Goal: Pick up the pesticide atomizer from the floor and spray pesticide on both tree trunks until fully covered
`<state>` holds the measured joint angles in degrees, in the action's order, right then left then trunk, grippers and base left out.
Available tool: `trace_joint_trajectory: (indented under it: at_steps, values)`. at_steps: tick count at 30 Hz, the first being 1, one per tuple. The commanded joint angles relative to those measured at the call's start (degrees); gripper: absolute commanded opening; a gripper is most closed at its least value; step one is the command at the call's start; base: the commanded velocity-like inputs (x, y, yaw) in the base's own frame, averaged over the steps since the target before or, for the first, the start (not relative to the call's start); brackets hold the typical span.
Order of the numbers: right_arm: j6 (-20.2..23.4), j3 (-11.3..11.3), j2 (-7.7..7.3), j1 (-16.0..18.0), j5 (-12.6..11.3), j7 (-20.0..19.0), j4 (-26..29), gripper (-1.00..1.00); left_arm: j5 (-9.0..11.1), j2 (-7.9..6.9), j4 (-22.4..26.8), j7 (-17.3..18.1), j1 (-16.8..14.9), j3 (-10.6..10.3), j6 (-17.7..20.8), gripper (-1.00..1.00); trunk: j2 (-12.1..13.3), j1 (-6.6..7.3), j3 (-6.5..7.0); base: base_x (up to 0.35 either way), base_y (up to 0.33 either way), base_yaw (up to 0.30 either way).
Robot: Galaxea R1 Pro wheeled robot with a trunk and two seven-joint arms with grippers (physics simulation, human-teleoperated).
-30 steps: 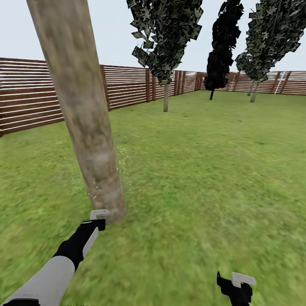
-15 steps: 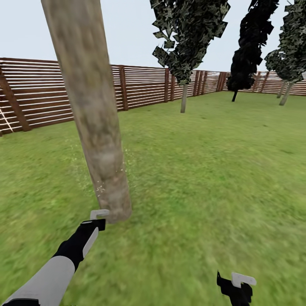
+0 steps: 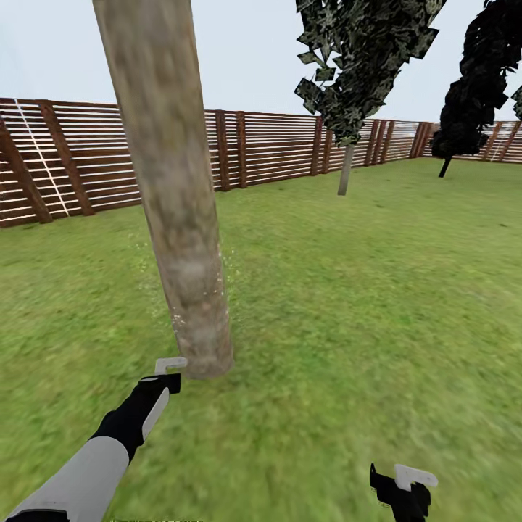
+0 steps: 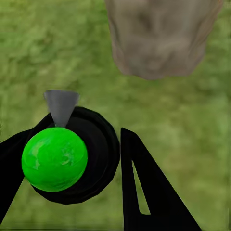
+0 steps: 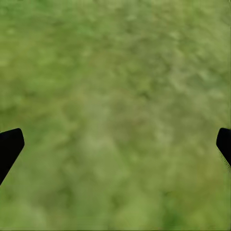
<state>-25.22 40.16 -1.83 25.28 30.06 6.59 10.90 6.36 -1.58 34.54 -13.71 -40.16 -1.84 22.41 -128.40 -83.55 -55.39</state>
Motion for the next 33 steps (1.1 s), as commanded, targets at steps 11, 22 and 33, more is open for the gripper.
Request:
trace_joint_trajectory:
  at_steps: [11, 22, 33]
  values:
    - [0.0, 0.0, 0.03, -0.2, 0.0, 0.1, 0.1, 1.0, 0.0, -0.11, 0.0, 0.3, -0.3, -0.2, 0.6, -1.0, 0.0, 0.0, 0.0, 0.002, -0.075, 0.04]
    - [0.0, 0.1, -0.02, -0.2, 0.0, 0.2, 0.1, 1.0, -1.6, 2.51, 3.5, 0.8, -7.6, -2.4, 10.4, -1.0, 0.0, 0.0, 0.0, 0.0, 0.0, 0.082]
    - [0.0, 0.1, -0.02, -0.2, 0.0, 0.1, 0.1, 1.0, -6.9, 6.92, 15.6, 0.5, -7.6, -2.4, 18.7, -1.0, 0.0, 0.0, 0.0, -0.066, 0.0, 0.0]
